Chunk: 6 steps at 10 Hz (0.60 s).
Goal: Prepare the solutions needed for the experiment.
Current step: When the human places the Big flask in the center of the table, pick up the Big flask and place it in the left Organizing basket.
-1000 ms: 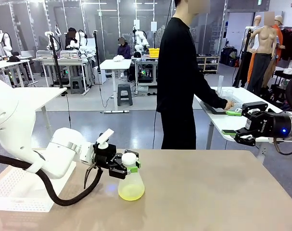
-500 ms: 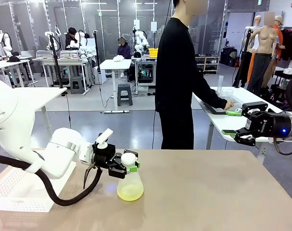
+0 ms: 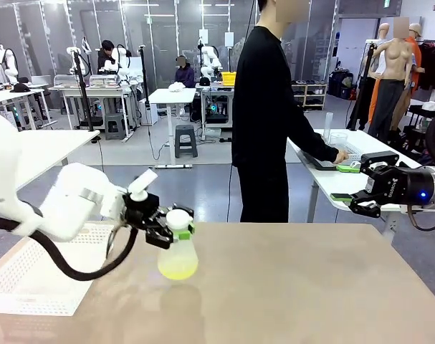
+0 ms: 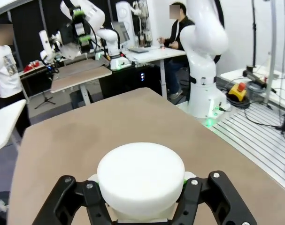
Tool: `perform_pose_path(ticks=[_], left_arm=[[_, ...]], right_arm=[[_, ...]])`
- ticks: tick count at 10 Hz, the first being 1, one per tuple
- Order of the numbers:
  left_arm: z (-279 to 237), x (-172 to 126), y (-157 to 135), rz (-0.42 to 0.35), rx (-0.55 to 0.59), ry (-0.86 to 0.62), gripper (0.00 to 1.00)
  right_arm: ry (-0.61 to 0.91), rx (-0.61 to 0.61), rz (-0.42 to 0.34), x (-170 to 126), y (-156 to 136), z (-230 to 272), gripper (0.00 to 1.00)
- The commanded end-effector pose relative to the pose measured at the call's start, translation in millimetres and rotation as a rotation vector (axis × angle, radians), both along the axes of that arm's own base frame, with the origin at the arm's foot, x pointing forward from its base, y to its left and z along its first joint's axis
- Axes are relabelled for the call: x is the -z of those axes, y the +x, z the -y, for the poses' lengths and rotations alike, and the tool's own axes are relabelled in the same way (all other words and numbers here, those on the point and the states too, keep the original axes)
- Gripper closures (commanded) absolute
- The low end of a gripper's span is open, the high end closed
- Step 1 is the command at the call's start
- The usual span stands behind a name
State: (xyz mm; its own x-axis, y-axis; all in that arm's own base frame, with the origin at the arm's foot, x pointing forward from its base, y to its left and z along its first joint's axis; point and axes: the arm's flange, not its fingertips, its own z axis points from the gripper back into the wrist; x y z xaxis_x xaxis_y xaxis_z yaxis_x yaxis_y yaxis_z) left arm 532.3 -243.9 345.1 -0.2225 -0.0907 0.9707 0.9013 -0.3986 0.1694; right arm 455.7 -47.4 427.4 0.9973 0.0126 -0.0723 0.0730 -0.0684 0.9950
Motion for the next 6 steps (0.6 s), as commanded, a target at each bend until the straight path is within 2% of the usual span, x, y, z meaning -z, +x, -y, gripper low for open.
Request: perform_pose_path(ticks=[1, 4, 6], left_arm=[[-24.1, -45.3, -6.7, 0.029, -0.014, 0.020, 1.00], [-78.8, -118.1, -7.3, 0.091, -0.091, 0.043, 1.00], [-127.3, -146.4, -9.4, 0.097, -0.174, 0.098, 1.00]], right_arm=[[0.021, 0.001, 0.013, -1.0, 0.3, -0.3, 0.37], [0.021, 0.001, 0.013, -1.0, 0.3, -0.3, 0.37], [0.021, 0.001, 0.013, -1.0, 0.3, -0.3, 0.37]])
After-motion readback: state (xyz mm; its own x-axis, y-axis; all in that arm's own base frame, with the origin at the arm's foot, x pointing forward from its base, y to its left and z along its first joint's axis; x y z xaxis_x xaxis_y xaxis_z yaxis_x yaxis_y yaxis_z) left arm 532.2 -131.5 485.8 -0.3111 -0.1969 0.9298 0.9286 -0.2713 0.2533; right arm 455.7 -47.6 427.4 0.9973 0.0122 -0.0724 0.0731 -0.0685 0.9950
